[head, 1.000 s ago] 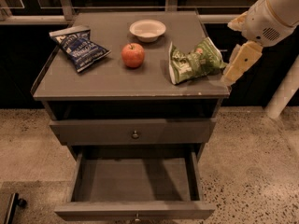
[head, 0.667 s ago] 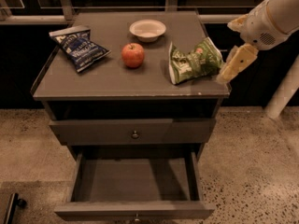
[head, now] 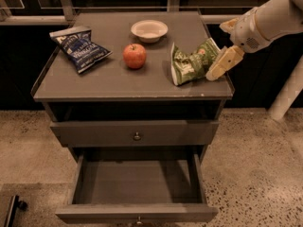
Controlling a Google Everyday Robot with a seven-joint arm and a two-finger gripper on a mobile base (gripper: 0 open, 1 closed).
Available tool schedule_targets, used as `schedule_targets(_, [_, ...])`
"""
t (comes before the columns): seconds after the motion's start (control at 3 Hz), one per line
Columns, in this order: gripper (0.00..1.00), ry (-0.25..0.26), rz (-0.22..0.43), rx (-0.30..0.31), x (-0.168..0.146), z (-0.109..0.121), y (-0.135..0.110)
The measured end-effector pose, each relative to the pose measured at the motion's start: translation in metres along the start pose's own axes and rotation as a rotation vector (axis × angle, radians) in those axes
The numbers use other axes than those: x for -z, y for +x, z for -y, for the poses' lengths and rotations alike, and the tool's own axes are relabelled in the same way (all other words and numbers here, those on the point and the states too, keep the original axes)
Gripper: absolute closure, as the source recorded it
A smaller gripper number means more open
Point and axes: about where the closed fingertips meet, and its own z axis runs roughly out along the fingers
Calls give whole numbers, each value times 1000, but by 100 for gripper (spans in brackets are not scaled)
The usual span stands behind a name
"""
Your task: Place green jalapeno chip bag into middle drawer
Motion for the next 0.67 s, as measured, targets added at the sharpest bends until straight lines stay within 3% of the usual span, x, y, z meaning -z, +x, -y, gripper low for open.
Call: schedule_targets(0.67, [0,-73,14,-48,-48,-5,12])
